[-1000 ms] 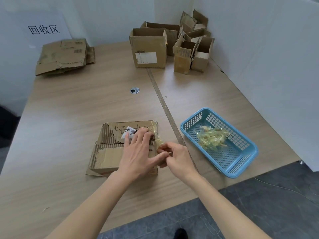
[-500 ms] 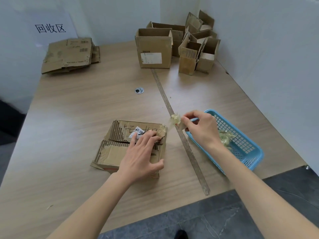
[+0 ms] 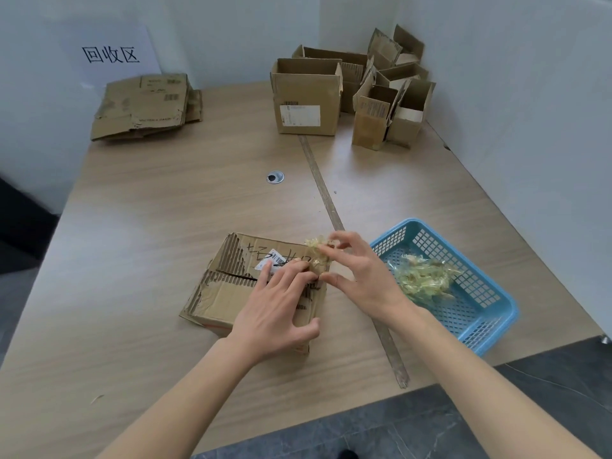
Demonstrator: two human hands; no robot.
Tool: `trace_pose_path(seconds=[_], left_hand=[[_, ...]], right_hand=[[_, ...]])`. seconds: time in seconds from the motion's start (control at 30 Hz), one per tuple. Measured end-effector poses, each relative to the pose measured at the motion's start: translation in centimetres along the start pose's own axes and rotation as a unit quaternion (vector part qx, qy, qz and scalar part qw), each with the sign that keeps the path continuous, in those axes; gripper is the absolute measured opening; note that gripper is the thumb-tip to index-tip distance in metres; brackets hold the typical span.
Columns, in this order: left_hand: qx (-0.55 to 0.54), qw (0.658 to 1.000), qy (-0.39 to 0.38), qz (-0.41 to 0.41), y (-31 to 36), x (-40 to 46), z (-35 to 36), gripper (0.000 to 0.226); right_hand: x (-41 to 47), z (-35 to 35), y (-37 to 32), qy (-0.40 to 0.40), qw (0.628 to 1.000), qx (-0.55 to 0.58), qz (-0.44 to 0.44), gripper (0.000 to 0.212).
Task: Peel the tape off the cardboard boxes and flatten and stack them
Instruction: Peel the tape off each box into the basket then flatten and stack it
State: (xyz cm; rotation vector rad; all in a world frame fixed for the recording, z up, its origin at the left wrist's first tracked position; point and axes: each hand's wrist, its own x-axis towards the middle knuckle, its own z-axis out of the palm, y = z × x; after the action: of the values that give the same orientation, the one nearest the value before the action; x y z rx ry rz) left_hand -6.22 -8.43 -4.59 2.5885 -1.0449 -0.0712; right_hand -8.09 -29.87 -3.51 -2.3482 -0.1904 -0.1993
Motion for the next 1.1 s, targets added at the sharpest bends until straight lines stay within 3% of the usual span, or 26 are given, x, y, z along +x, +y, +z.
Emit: trace_pose_path(seconds=[0.07, 0.17, 0.3, 0.43, 0.57, 0.7, 0.8, 0.9, 0.97, 1.1], left_hand=[[0.006, 1.000, -0.005, 0.004, 0.1, -0.1, -0.1, 0.072], [0.004, 1.000, -0.014, 0.019, 0.2, -0.5, -0.1, 0.071], [-0.013, 0.999, -0.019, 0.024, 0.1, -0.7, -0.5, 0.070], [-0.011, 0.998, -0.035, 0.053, -0.2, -1.1, -0.8, 0.068], [0.003, 0.997, -0.032, 0.063, -0.4, -1.4, -1.1, 0.076], [0.060, 0.998, 0.005, 0.035, 0.7, -0.4, -0.9, 0.086], [0.085, 0.996, 0.010, 0.014, 1.5, -0.1, -0.3, 0.083], [0.048, 0.999, -0.008, 0.006, 1.0, 0.0, 0.0, 0.078], [0.041, 0.999, -0.029, 0.011, 0.6, -0.1, 0.0, 0.079], [0.036, 0.998, -0.038, 0.019, 0.3, -0.3, -0.2, 0.078]], right_hand=[[0.3, -0.1, 0.4, 0.008, 0.999, 0.009, 0.032, 0.037], [1.6, -0.2, -0.1, 0.023, 0.989, 0.115, 0.093, 0.011], [2.7, 0.3, 0.4, 0.039, 0.996, 0.013, 0.079, 0.005], [2.0, -0.2, 2.4, 0.144, 0.926, 0.184, 0.298, 0.006], [0.1, 0.4, 2.3, 0.076, 0.948, 0.199, 0.237, 0.013], [-1.3, 0.7, 1.7, -0.016, 0.913, 0.338, 0.228, 0.036], [-2.0, 0.8, 2.3, -0.041, 0.933, 0.303, 0.192, 0.019], [-1.8, 1.0, 2.8, -0.015, 0.941, 0.286, 0.182, 0.011], [-1.6, 0.9, 3.3, 0.005, 0.963, 0.209, 0.168, 0.006], [-2.6, -0.3, 4.8, 0.091, 0.961, 0.107, 0.238, 0.001]])
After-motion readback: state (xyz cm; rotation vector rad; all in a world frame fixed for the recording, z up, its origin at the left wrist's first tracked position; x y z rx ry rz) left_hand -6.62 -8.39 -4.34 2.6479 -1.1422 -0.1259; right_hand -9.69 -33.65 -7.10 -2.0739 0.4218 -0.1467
